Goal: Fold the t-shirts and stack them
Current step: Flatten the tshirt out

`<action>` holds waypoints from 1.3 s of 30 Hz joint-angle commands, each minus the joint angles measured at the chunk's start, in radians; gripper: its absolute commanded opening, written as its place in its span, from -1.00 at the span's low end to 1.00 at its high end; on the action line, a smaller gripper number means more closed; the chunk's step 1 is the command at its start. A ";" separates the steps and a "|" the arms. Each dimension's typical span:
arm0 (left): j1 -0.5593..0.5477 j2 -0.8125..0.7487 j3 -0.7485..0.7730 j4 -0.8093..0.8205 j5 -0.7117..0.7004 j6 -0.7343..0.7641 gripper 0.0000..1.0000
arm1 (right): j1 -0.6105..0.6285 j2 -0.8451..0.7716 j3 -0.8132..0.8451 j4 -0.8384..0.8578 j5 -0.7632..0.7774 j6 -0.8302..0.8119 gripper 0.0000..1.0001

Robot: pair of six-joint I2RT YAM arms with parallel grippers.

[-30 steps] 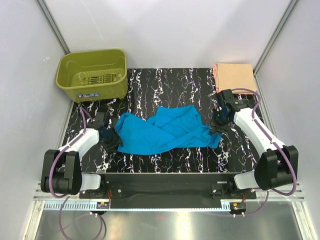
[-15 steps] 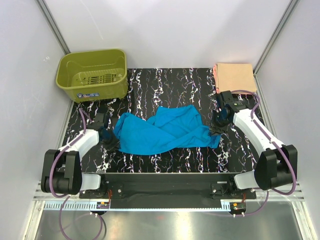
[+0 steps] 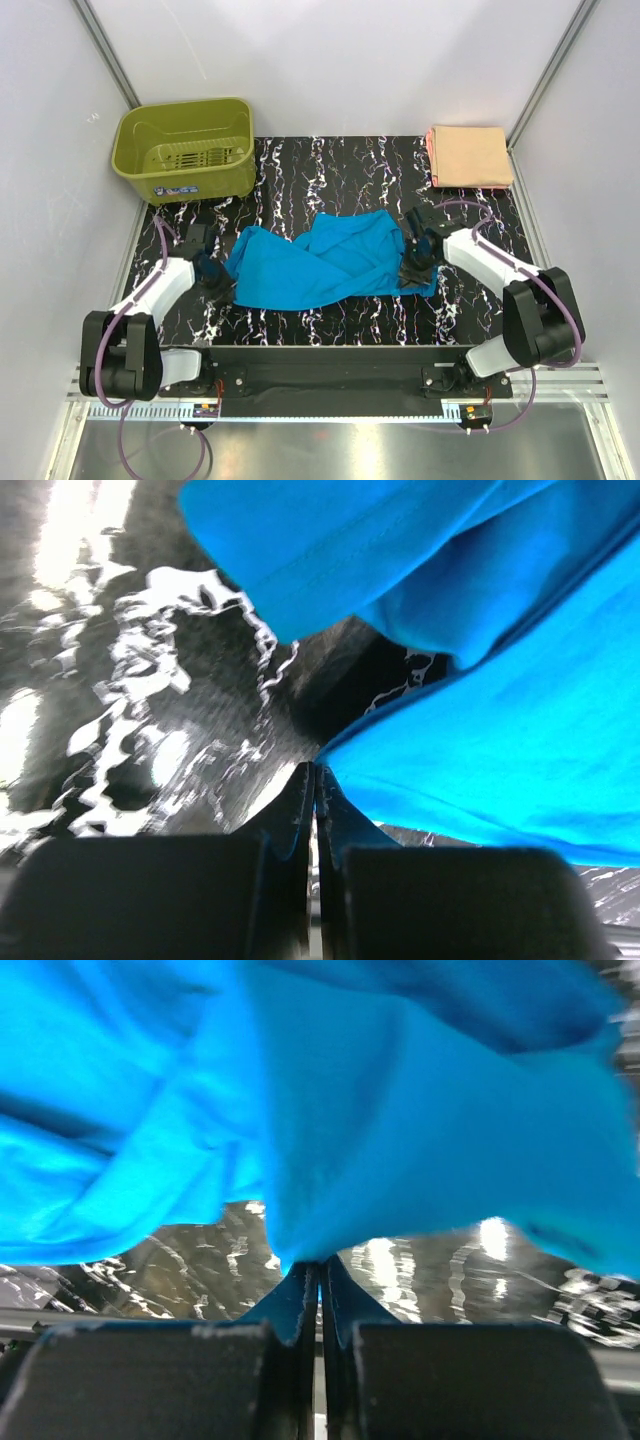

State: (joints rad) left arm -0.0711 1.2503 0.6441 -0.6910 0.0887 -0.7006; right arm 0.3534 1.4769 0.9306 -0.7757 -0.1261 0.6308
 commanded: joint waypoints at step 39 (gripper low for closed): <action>-0.160 -0.193 0.158 -0.087 -0.219 0.179 -1.00 | -0.165 -0.005 -0.026 0.280 0.043 -0.067 -0.06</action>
State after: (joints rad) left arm -0.2234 1.0866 0.8005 -0.8146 -0.1318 -0.5446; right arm 0.2462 1.3983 0.7433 -0.5434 -0.1310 0.7002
